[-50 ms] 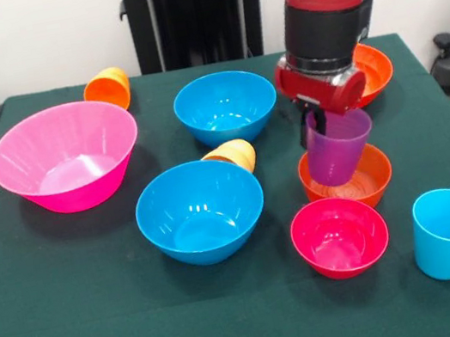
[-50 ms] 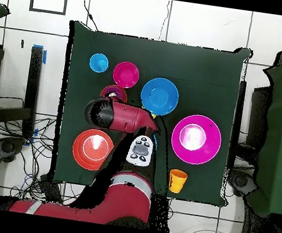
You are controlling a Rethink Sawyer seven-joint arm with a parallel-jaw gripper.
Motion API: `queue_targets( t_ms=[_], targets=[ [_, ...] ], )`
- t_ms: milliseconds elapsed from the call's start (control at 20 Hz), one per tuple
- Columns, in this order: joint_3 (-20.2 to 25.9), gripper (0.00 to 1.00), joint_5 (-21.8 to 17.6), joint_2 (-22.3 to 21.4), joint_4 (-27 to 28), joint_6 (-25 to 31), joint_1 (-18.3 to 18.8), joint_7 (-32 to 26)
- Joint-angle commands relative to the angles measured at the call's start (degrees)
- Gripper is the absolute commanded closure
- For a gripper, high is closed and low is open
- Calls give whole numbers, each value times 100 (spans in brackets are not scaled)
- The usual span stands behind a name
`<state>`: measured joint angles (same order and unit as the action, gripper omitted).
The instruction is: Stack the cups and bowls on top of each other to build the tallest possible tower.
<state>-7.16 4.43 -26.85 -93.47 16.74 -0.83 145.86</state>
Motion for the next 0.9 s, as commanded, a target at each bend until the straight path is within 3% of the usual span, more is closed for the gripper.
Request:
queue_targets(
  t_ms=[50,550,900],
  targets=[
    [569,100,-429,800,159,-415,254,-138],
    [1102,100,-51,1182,-327,-482,511,304],
    [1048,100,-43,1199,-273,-175,477,266]
  ],
)
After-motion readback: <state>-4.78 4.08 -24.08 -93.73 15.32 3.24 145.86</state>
